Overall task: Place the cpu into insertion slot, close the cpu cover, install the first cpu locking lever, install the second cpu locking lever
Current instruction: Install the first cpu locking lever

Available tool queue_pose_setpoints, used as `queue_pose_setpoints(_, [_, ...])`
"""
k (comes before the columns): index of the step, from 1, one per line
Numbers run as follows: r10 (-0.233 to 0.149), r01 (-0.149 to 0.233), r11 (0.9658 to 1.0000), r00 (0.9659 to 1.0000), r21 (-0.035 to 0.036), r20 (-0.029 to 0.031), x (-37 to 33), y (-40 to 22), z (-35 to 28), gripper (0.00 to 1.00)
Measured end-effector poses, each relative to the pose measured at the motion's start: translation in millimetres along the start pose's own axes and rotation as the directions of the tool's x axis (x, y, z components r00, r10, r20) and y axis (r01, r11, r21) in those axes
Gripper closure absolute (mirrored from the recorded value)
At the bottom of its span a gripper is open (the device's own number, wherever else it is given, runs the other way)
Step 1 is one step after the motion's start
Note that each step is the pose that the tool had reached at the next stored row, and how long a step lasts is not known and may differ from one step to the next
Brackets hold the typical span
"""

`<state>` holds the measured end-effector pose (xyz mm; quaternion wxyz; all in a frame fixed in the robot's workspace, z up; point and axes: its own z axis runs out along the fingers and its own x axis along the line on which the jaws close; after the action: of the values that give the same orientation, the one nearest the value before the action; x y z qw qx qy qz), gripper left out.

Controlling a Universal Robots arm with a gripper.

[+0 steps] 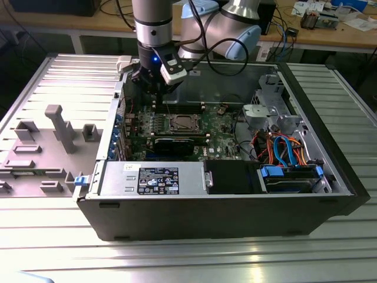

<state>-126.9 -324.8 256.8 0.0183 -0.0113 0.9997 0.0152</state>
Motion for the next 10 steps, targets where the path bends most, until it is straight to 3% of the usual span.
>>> queue_pose_setpoints(10, [0.008,-0.008,1.0000,1.0000,0.0004,0.0003,0.2,11.7,1.4,0.89])
